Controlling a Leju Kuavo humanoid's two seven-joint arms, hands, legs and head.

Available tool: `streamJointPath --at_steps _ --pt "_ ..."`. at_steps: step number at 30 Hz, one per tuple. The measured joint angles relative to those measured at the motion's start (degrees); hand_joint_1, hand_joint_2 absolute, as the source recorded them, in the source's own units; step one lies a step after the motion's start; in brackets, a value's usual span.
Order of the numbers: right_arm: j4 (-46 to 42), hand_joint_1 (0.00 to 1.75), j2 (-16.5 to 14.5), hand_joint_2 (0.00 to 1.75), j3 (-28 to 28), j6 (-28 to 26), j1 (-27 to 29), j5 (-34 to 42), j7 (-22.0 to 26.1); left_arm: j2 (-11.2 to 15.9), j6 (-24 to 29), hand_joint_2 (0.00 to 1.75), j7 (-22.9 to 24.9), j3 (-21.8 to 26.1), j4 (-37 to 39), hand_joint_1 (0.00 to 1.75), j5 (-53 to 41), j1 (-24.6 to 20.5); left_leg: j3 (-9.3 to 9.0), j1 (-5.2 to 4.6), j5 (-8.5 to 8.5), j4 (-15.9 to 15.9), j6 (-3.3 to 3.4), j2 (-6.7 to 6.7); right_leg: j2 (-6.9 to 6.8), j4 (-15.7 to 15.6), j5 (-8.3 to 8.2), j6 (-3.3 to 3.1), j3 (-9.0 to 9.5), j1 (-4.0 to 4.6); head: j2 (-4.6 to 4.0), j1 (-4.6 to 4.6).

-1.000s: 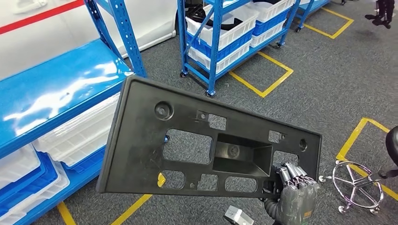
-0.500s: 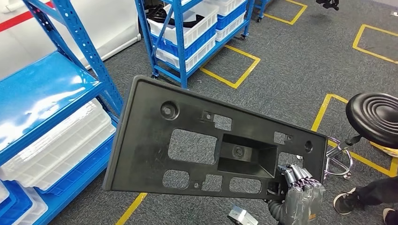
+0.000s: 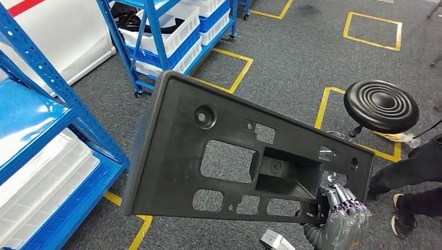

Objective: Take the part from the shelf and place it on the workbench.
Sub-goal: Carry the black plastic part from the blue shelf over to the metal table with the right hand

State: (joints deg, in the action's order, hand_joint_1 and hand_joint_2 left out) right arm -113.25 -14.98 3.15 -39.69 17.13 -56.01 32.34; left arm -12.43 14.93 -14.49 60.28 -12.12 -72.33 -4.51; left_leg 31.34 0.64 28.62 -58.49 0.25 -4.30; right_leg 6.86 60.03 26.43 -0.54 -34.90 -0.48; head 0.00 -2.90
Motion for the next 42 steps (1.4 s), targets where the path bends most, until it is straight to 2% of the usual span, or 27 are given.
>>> streamJointPath --at_steps 1,3,5,7,8,9,10,12,14,16,18,19,21,22,23,24,25,27,29,31,32,34,36,38,39,40,42 --pt "-0.12 1.75 -0.1 1.75 -0.23 -0.01 0.14 0.07 0.1 0.01 0.0 1.75 0.01 0.01 -0.01 0.0 -0.01 -0.03 -0.05 0.05 -0.2 0.15 0.33 0.61 0.28 -0.03 -0.09 0.36 -0.14 -0.1 0.0 -0.01" --pt "-0.36 1.75 -0.23 1.75 -0.71 -0.02 0.46 0.21 0.15 -0.01 0.0 1.75 0.0 0.02 0.0 0.0 -0.03 -0.09 -0.27 0.21 -0.64 0.79 1.07 1.92 -1.55 1.45 0.99 0.86 -0.86 0.07 0.0 -0.06" --pt "-0.52 1.75 -0.32 1.75 -1.21 -0.02 0.62 0.4 0.16 -0.02 -0.01 1.75 0.01 0.02 0.01 0.0 -0.04 -0.05 -0.36 0.14 -0.78 1.1 1.63 3.45 -4.71 6.94 4.28 1.32 -3.4 0.13 0.0 -0.13" --pt "-0.54 1.75 -0.36 1.75 -1.61 -0.02 0.71 0.56 0.16 0.03 -0.02 1.75 0.04 0.03 0.01 0.0 -0.03 0.08 -0.31 -0.01 -0.67 1.07 1.84 5.17 -5.95 13.38 7.13 1.78 -6.41 -0.16 0.0 -0.14" --pt "-0.54 1.75 -0.36 1.75 -1.77 -0.02 0.82 0.6 0.16 0.07 -0.02 1.75 0.06 0.04 0.01 0.0 -0.03 0.11 -0.3 -0.04 -0.6 1.05 1.83 5.99 -6.2 14.63 7.24 1.93 -6.91 -0.31 -0.01 -0.13" --pt "-0.54 1.75 -0.36 1.75 -1.93 -0.02 0.89 0.62 0.16 0.09 -0.02 1.75 0.08 0.04 0.01 0.0 -0.03 0.09 -0.32 -0.04 -0.52 1.03 1.75 6.76 -6.49 13.69 6.3 2.03 -6.26 -0.42 0.0 -0.14" --pt "-0.54 1.75 -0.36 1.75 -2.07 -0.02 0.94 0.63 0.16 0.09 -0.02 1.75 0.08 0.04 0.01 0.0 -0.03 0.04 -0.41 -0.04 -0.41 0.99 1.61 7.46 -7.1 10.76 4.63 2.05 -4.52 -0.49 0.0 -0.14" --pt "-0.55 1.75 -0.37 1.75 -2.24 -0.02 0.92 0.63 0.16 0.07 -0.02 1.75 0.08 0.04 0.01 0.0 -0.04 0.0 -0.66 -0.18 -0.05 0.78 1.09 8.63 -9.71 3.22 2.0 1.72 -0.3 -0.18 0.0 -0.14" --pt "-0.6 1.75 -0.47 1.75 -2.38 -0.02 0.92 0.64 0.19 0.07 -0.02 1.75 0.08 0.04 0.01 0.0 -0.04 -0.01 -0.91 -0.42 0.28 0.63 0.49 9.65 -11.15 -0.26 1.51 1.03 1.44 0.38 0.0 -0.09" --pt "-0.72 1.75 -0.66 1.75 -2.67 -0.02 1.05 0.77 0.34 0.04 -0.02 1.75 0.08 0.04 0.01 0.0 -0.04 -0.17 -1.22 -0.49 0.49 0.73 -0.07 10.69 -10.03 -0.48 1.43 0.28 1.37 0.56 0.0 -0.06" --pt "-0.97 1.75 -0.92 1.75 -3.07 -0.04 1.23 1.05 0.69 0.01 -0.02 1.75 0.08 0.04 0.01 0.0 -0.04 -0.37 -0.99 -0.27 1.73 -0.54 -0.66 9.41 -8.83 -0.88 1.17 -0.5 1.55 0.33 0.0 -0.07" --pt "-1.1 1.75 -1.13 1.75 -3.23 -0.05 1.27 1.24 0.9 0.0 -0.03 1.75 0.08 0.04 0.01 0.0 -0.04 -0.38 -0.14 -0.14 3.14 -2.66 -0.85 8.03 -8.28 -1.06 1.04 -0.88 1.68 0.17 0.0 -0.06" --pt "-1.31 1.75 -1.58 1.75 -3.58 -0.07 1.31 1.67 1.29 -0.01 -0.04 1.75 0.08 0.07 0.01 0.0 -0.03 -0.22 3.25 -0.01 6.76 -9.96 -1.02 5.55 -7.03 -1.1 1.0 -1.34 1.72 0.19 0.0 -0.04" --pt "-1.36 1.75 -1.77 1.75 -3.83 -0.07 1.35 1.84 1.47 -0.01 -0.07 1.75 0.05 0.09 0.01 0.0 -0.01 -0.11 4.96 0.0 7.89 -13.38 -1.06 5.12 -6.28 -1.07 1.01 -1.41 1.75 0.24 0.0 -0.03" --pt "-1.42 1.75 -1.9 1.75 -4.15 -0.07 1.44 1.97 1.63 -0.01 -0.09 1.75 0.01 0.11 0.01 0.0 -0.01 -0.07 6.03 0.0 7.98 -15.27 -1.06 4.94 -5.47 -1.02 1.02 -1.43 1.79 0.28 0.0 -0.03" --pt "-1.45 1.75 -2.01 1.75 -4.46 -0.07 1.53 2.08 1.77 -0.01 -0.11 1.75 -0.03 0.14 0.01 0.0 0.0 -0.07 6.11 0.01 6.89 -14.97 -1.01 4.85 -4.65 -0.95 1.04 -1.42 1.86 0.3 0.0 -0.03" --pt "-1.48 1.75 -2.12 1.75 -4.72 -0.07 1.65 2.22 1.89 -0.01 -0.13 1.75 -0.07 0.15 0.01 0.0 0.0 -0.11 5.23 0.03 4.92 -12.6 -0.89 4.61 -3.85 -0.87 1.07 -1.4 1.93 0.29 0.0 -0.03" --pt "-1.64 1.75 -2.32 1.75 -5.2 -0.07 1.79 2.57 2.14 0.01 -0.13 1.75 -0.07 0.18 0.01 0.0 -0.02 -0.07 2.3 0.15 0.95 -5.17 -0.56 2.33 -2.36 -0.53 1.23 -1.15 1.86 0.28 0.0 -0.03" --pt "-1.91 1.75 -2.55 1.75 -5.67 -0.07 1.88 2.83 2.38 0.03 -0.14 1.75 -0.08 0.22 0.01 0.0 -0.03 -0.03 0.48 0.16 -0.26 -0.76 -0.23 0.26 -1.08 -0.21 1.26 -0.55 1.4 0.17 0.0 -0.04" --pt "-2.16 1.75 -2.71 1.75 -6.09 -0.07 2.09 2.92 2.51 0.03 -0.15 1.75 -0.07 0.25 0.01 0.0 -0.09 -0.14 0.14 0.04 -0.12 -0.03 0.23 0.71 0.09 -0.32 0.99 0.25 1.0 -0.04 0.0 -0.04" --pt "-2.29 1.75 -2.73 1.75 -6.31 -0.07 2.25 2.93 2.53 -0.01 -0.16 1.75 -0.07 0.25 0.01 0.0 -0.13 -0.19 0.03 0.08 -0.32 0.3 0.6 1.36 0.08 -0.24 1.02 0.57 0.92 -0.11 0.0 -0.04" --pt "-2.53 1.75 -2.74 1.75 -6.71 -0.08 2.44 2.93 2.54 -0.1 -0.18 1.75 -0.06 0.26 0.01 0.0 -0.19 -0.24 -0.26 0.24 -0.75 1.06 1.38 2.76 -2.28 1.98 2.58 1.14 -0.15 0.04 0.0 -0.14" --pt "-2.61 1.75 -2.74 1.75 -6.99 -0.09 2.45 2.93 2.53 -0.16 -0.21 1.75 -0.06 0.26 0.01 0.0 -0.21 -0.13 -0.38 0.18 -0.82 1.35 1.86 4.25 -5.3 8.08 5.97 1.63 -3.09 0.02 0.0 -0.24" --pt "-2.61 1.75 -2.74 1.75 -7.15 -0.08 2.53 2.92 2.47 -0.15 -0.22 1.75 -0.03 0.27 0.01 0.0 -0.21 0.02 -0.39 0.12 -0.65 1.33 1.94 5.87 -6.11 13.79 7.92 2.06 -5.96 -0.26 0.0 -0.22" --pt "-2.61 1.75 -2.74 1.75 -7.21 -0.07 2.59 2.9 2.41 -0.15 -0.24 1.75 -0.02 0.28 0.01 0.0 -0.21 0.04 -0.46 0.12 -0.54 1.32 1.88 6.65 -6.36 14.17 7.43 2.2 -6.15 -0.39 0.0 -0.21" --pt "-2.61 1.75 -2.74 1.75 -7.24 -0.07 2.63 2.88 2.35 -0.16 -0.27 1.75 -0.02 0.28 0.01 0.0 -0.21 0.01 -0.6 0.12 -0.41 1.31 1.76 7.34 -6.7 12.32 5.94 2.27 -5.18 -0.46 0.0 -0.22" --pt "-2.62 1.75 -2.74 1.75 -7.26 -0.07 2.65 2.85 2.28 -0.26 -0.34 1.75 -0.02 0.28 0.01 0.0 -0.21 -0.06 -1.12 0.05 -0.02 1.3 1.35 8.5 -8.94 4.56 2.44 2.01 -0.99 -0.31 0.0 -0.22"
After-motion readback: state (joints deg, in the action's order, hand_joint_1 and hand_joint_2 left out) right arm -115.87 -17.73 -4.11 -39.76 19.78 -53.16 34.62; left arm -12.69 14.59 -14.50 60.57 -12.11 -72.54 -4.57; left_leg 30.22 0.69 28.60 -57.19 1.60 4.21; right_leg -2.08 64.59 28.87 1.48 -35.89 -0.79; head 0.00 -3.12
